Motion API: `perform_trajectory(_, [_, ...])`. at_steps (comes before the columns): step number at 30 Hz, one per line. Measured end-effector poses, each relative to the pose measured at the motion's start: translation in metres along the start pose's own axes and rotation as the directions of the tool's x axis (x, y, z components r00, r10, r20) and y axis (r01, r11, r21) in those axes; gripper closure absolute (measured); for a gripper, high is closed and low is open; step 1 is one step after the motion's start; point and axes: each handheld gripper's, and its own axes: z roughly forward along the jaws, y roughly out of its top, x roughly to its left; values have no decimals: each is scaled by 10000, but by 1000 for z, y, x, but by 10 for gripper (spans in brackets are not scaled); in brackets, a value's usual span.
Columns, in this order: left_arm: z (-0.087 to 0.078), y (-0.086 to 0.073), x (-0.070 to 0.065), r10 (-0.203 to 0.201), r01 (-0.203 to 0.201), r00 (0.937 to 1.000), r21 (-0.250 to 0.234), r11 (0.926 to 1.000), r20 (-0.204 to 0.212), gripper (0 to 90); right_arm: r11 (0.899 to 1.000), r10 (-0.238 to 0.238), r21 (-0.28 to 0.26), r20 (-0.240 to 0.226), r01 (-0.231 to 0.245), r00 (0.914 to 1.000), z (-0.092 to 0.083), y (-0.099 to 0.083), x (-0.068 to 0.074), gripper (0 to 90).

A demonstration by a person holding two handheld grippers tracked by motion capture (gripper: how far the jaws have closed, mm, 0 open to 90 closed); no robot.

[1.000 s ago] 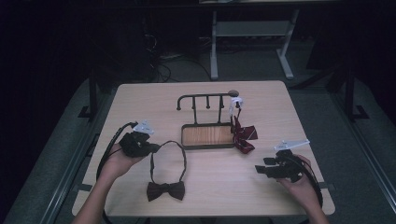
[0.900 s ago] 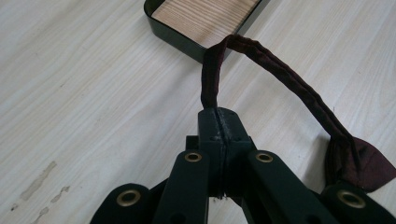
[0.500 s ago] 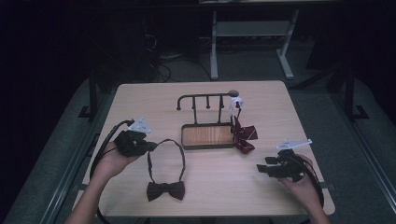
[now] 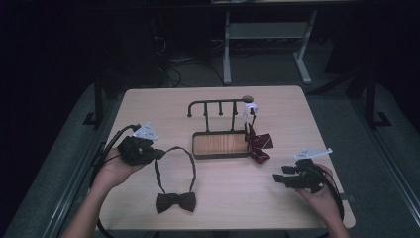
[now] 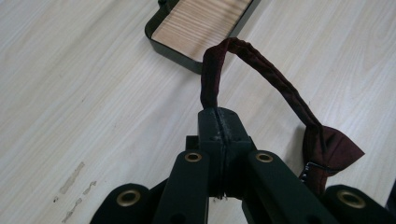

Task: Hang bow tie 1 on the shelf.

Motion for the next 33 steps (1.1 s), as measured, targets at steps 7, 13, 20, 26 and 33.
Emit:
perform_trajectory(7, [-7, 8, -2, 258, -258, 9996, -17, 9997, 136, 895, 10000, -30, -67, 41, 31, 10000, 0, -1, -2, 447])
perform_trajectory(13, [-11, 14, -3, 452, -451, 9987, -17, 9990, 230, 895, 9998, 22, -174, 41, -22, 10000, -1, -2, -5, 447])
perform_trajectory(20, [-17, 20, -5, 585, -586, 9979, 9, 9983, 287, 896, 9997, 4, -248, -18, -5, 10000, -2, -2, -6, 447])
perform_trajectory(26, [-24, 25, -6, 693, -691, 9972, -76, 9976, 288, 896, 9996, 18, -277, -43, -19, 10000, -2, -3, -6, 446])
perform_trajectory(33, [-28, 27, -7, 754, -749, 9965, -141, 9971, 353, 896, 9995, -43, -327, -41, 41, 10000, -2, -2, -5, 446])
